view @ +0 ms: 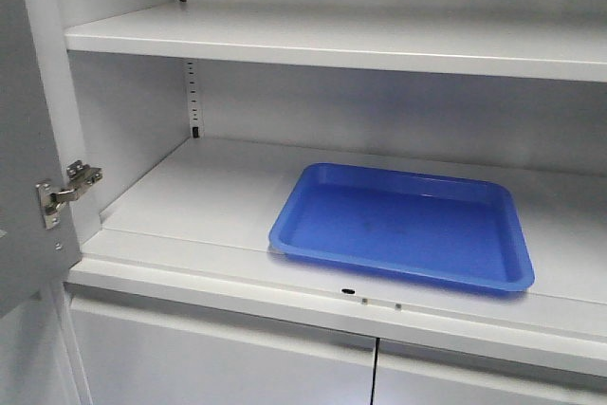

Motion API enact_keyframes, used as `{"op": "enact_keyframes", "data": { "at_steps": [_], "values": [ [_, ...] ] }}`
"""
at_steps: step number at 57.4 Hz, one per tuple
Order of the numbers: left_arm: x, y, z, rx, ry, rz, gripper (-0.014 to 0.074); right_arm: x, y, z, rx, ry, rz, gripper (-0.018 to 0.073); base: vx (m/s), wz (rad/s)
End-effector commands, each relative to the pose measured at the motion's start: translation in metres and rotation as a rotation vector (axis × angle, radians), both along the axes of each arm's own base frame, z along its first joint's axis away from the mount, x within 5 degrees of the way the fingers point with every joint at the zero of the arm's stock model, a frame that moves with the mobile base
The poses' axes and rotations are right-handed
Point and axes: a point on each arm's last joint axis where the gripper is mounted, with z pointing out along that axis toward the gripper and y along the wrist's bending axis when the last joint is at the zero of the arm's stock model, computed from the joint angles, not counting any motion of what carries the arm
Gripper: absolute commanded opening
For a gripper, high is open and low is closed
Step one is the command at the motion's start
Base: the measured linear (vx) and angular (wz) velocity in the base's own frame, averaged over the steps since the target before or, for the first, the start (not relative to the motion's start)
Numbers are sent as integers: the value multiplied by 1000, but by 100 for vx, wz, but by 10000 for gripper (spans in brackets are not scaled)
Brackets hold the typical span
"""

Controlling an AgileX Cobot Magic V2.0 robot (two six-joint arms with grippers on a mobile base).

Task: Sort red and green spoons into left cabinet
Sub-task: 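Position the base facing the shelf with the blue tray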

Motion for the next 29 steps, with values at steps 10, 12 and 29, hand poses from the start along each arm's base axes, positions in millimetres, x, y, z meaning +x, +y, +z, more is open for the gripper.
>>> {"op": "enact_keyframes", "data": {
  "at_steps": [10,12,29],
  "values": [
    [0,-3,16,-34,-88,-32,-7,0,3,17,-13,-97,33,-3,29,-13],
    [0,-3,16,-34,-88,-32,-7,0,3,17,-13,-97,33,-3,30,-11],
    [0,-3,16,-34,-88,-32,-7,0,3,17,-13,-97,33,-3,28,-19]
  ]
}}
